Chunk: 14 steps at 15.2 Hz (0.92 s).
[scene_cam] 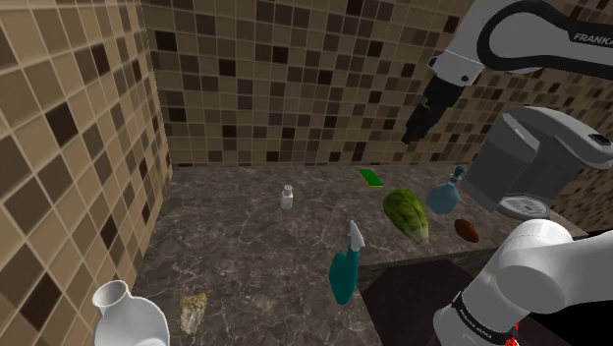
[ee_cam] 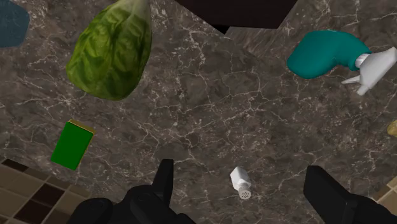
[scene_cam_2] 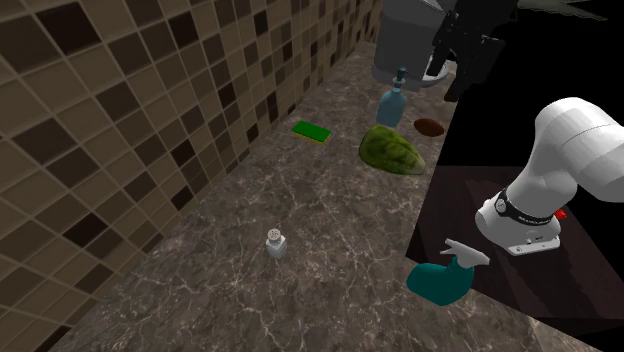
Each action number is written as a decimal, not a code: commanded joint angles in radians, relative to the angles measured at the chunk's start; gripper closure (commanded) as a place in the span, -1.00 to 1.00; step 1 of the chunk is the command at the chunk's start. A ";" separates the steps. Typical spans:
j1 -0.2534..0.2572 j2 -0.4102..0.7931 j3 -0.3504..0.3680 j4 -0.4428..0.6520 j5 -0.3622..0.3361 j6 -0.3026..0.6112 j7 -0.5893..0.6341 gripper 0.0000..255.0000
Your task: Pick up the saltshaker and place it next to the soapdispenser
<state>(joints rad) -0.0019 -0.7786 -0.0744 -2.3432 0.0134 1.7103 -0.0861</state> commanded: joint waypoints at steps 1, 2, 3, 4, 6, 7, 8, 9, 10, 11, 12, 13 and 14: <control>0.000 0.000 0.000 0.000 0.000 0.000 0.000 -1.00; 0.003 0.022 0.008 -0.010 0.003 0.032 0.007 -1.00; 0.007 0.045 0.015 -0.019 0.007 0.064 0.015 -1.00; 0.010 0.070 0.023 -0.026 0.009 0.096 0.022 -1.00; 0.017 0.122 0.037 -0.037 0.015 0.160 0.037 -1.00; 0.020 0.150 0.044 -0.040 0.017 0.191 0.044 -1.00; 0.024 0.179 0.052 -0.042 0.019 0.222 0.052 -1.00; 0.027 0.209 0.059 -0.042 0.020 0.252 0.059 -1.00; 0.030 0.240 0.066 -0.041 0.022 0.282 0.067 -1.00; 0.032 0.272 0.073 -0.039 0.023 0.312 0.074 -1.00; 0.035 0.305 0.080 -0.035 0.023 0.340 0.082 -1.00; 0.037 0.338 0.086 -0.029 0.023 0.369 0.089 -1.00; 0.039 0.372 0.093 -0.023 0.023 0.396 0.097 -1.00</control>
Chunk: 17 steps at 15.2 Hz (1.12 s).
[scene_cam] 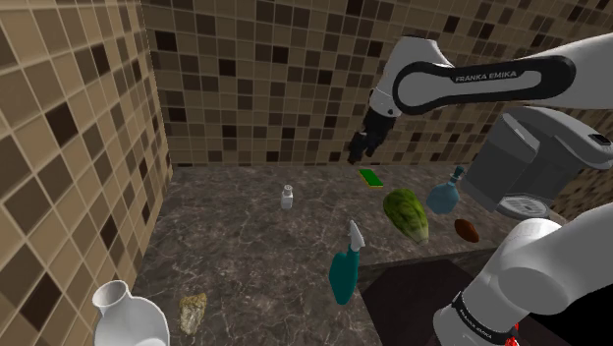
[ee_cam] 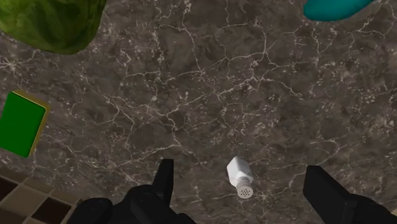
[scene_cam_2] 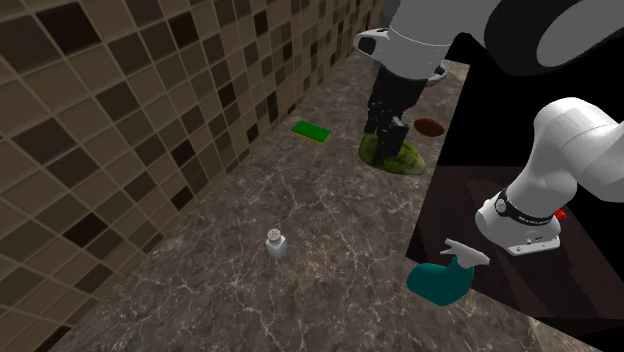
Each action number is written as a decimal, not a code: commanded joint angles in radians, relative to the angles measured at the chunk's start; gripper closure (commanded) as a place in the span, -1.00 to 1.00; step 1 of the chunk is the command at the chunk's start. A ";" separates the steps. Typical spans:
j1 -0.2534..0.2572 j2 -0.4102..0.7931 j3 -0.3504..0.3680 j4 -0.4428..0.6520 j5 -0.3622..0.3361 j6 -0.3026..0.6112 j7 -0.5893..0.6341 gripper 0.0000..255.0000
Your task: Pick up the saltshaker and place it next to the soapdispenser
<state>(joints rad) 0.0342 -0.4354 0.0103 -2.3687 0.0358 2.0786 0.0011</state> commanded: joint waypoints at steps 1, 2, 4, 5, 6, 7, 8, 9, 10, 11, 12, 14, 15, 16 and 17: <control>0.005 0.064 0.015 0.011 -0.001 0.054 0.018 -1.00; 0.007 0.099 0.021 0.021 -0.002 0.080 0.027 -1.00; 0.011 0.171 0.034 0.044 -0.008 0.128 0.044 -1.00; 0.012 0.208 0.039 0.057 -0.011 0.151 0.053 -1.00; 0.014 0.245 0.045 0.072 -0.016 0.173 0.063 -1.00; 0.016 0.282 0.050 0.089 -0.021 0.194 0.072 -1.00; 0.017 0.320 0.055 0.106 -0.027 0.213 0.082 -1.00; 0.019 0.358 0.060 0.125 -0.033 0.232 0.093 -1.00; 0.021 0.396 0.064 0.146 -0.040 0.249 0.103 -1.00; 0.024 0.434 0.067 0.167 -0.048 0.265 0.114 -1.00; 0.027 0.472 0.070 0.190 -0.056 0.280 0.125 -1.00; 0.033 0.549 0.074 0.240 -0.074 0.305 0.147 -1.00; 0.037 0.588 0.075 0.267 -0.083 0.316 0.158 -1.00; 0.042 0.627 0.076 0.295 -0.092 0.326 0.168 -1.00; 0.046 0.665 0.076 0.324 -0.101 0.334 0.179 -1.00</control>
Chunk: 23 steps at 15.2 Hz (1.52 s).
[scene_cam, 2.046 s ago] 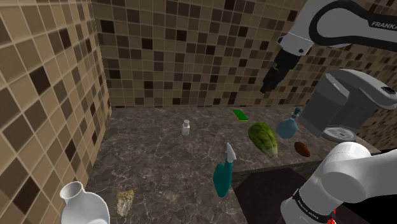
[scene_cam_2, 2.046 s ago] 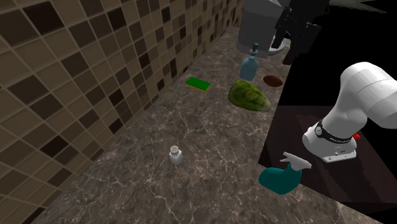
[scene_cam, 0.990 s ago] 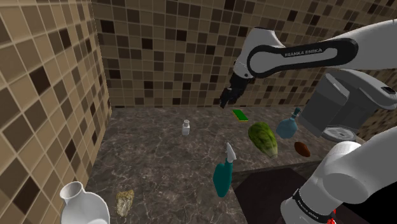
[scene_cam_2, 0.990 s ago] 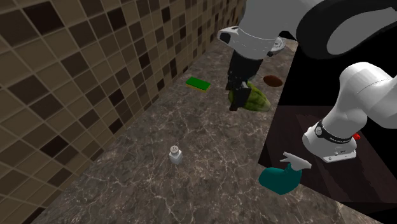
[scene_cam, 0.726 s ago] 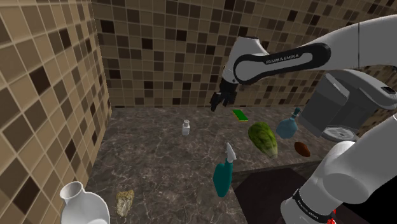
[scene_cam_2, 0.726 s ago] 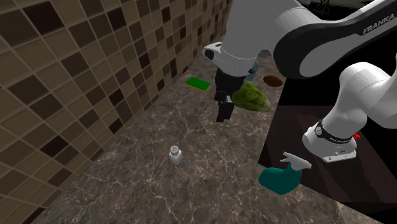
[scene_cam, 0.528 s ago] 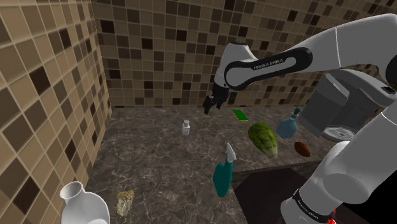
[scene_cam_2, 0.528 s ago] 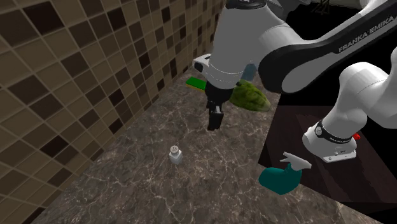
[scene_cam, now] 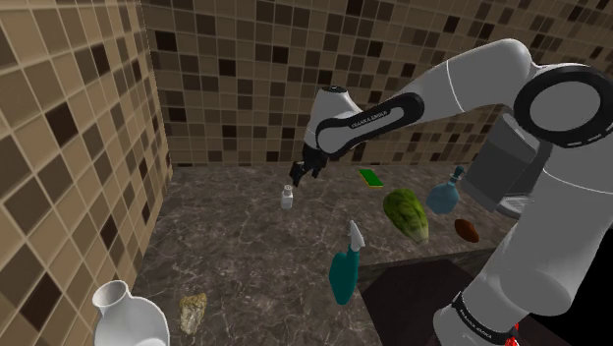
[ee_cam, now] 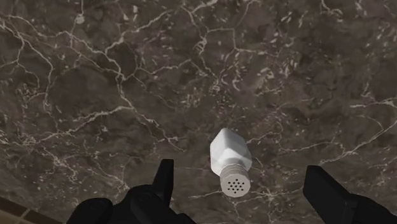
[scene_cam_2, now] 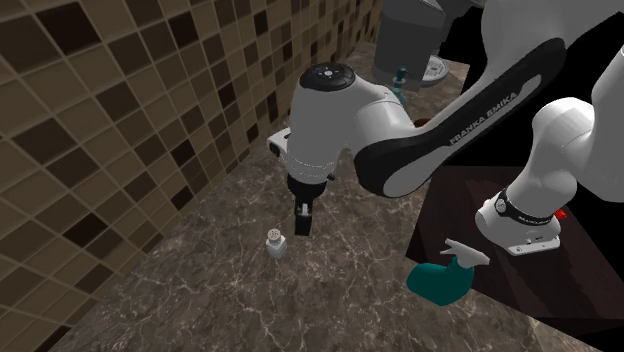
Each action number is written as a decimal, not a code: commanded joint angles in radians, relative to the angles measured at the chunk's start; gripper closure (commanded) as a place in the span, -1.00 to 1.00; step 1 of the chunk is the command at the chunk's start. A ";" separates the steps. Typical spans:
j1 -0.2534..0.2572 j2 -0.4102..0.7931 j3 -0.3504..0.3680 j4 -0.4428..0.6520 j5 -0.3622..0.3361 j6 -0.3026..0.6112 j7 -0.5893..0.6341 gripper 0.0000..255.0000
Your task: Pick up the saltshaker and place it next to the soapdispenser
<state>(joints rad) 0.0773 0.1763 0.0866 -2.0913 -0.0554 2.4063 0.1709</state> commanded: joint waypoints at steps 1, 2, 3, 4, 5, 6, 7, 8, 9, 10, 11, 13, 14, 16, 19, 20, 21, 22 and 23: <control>0.009 0.093 -0.001 0.078 -0.019 0.013 0.019 -1.00; 0.014 0.132 -0.003 0.110 -0.027 0.019 0.029 -1.00; 0.020 0.171 -0.005 0.144 -0.035 0.024 0.037 -1.00; 0.024 0.188 -0.006 0.159 -0.038 0.025 0.041 -1.00; 0.024 0.198 -0.007 0.159 -0.040 0.035 0.042 -1.00; 0.025 0.208 -0.008 0.160 -0.041 0.045 0.043 -1.00; 0.025 0.218 -0.009 0.160 -0.043 0.054 0.044 -1.00; 0.025 0.229 -0.010 0.161 -0.044 0.064 0.045 -1.00; 0.026 0.239 -0.011 0.162 -0.046 0.073 0.046 -1.00; 0.026 0.249 -0.012 0.163 -0.047 0.082 0.047 -1.00; 0.027 0.260 -0.013 0.165 -0.049 0.091 0.048 -1.00; 0.027 0.266 -0.014 0.166 -0.050 0.097 0.049 -1.00; 0.027 0.266 -0.014 0.166 -0.050 0.097 0.049 -1.00; 0.027 0.266 -0.014 0.166 -0.050 0.097 0.049 -1.00; 0.027 0.266 -0.014 0.166 -0.050 0.097 0.049 -1.00; 0.027 0.266 -0.014 0.166 -0.050 0.097 0.049 1.00; 0.027 0.266 -0.014 0.166 -0.050 0.097 0.049 1.00; 0.027 0.266 -0.014 0.166 -0.050 0.097 0.049 1.00; 0.027 0.266 -0.014 0.166 -0.050 0.096 0.049 1.00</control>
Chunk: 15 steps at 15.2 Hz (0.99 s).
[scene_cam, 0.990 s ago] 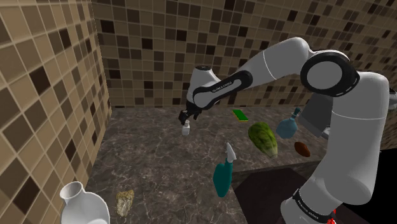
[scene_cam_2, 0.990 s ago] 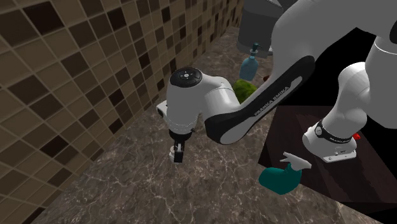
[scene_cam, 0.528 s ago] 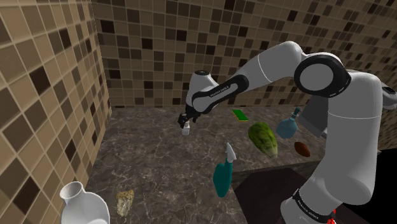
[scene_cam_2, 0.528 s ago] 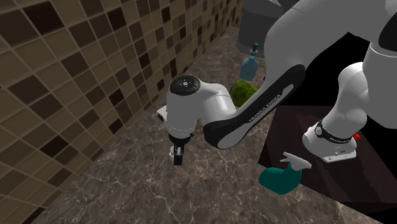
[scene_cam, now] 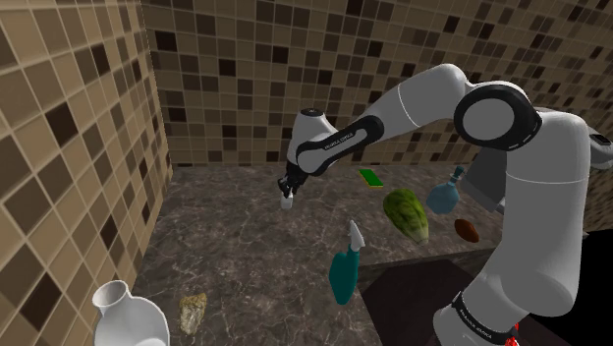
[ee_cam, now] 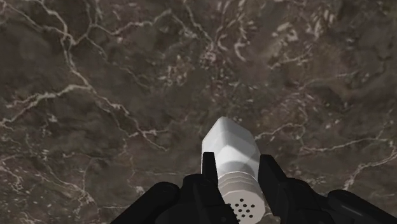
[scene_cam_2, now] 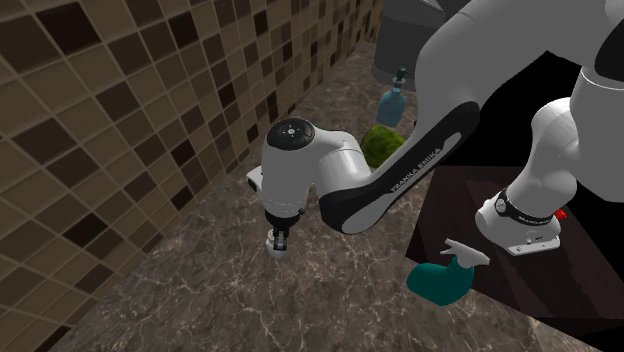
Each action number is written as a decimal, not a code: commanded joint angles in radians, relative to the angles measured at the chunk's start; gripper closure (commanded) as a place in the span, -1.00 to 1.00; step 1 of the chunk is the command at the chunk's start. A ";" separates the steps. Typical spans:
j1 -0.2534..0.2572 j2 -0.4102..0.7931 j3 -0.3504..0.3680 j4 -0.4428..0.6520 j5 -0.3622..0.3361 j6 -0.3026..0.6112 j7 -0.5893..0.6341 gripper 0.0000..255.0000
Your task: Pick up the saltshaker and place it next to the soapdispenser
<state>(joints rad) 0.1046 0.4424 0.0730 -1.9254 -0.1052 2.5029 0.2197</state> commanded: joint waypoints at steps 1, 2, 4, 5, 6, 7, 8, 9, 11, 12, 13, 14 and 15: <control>0.000 0.000 0.000 0.000 0.000 0.000 0.000 1.00; 0.000 0.000 0.000 0.000 0.000 0.000 0.000 1.00; 0.000 0.000 0.000 0.000 0.000 0.000 0.000 1.00; 0.000 0.000 0.000 0.000 0.000 0.000 0.000 1.00; 0.000 0.000 0.000 0.000 0.000 0.000 0.000 1.00; -0.001 -0.009 0.001 0.001 0.002 -0.010 -0.001 1.00; -0.001 -0.018 0.002 0.003 0.003 -0.021 -0.003 1.00; -0.002 -0.026 0.003 0.005 0.005 -0.031 -0.004 1.00; -0.003 -0.043 0.005 0.009 0.008 -0.052 -0.007 1.00; -0.004 -0.051 0.005 0.012 0.009 -0.063 -0.008 1.00; -0.004 -0.059 0.006 0.015 0.011 -0.074 -0.010 1.00; -0.005 -0.067 0.007 0.018 0.013 -0.085 -0.011 1.00; -0.005 -0.075 0.008 0.021 0.014 -0.096 -0.012 1.00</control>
<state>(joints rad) 0.1002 0.3786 0.0799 -1.9026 -0.0928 2.4167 0.2088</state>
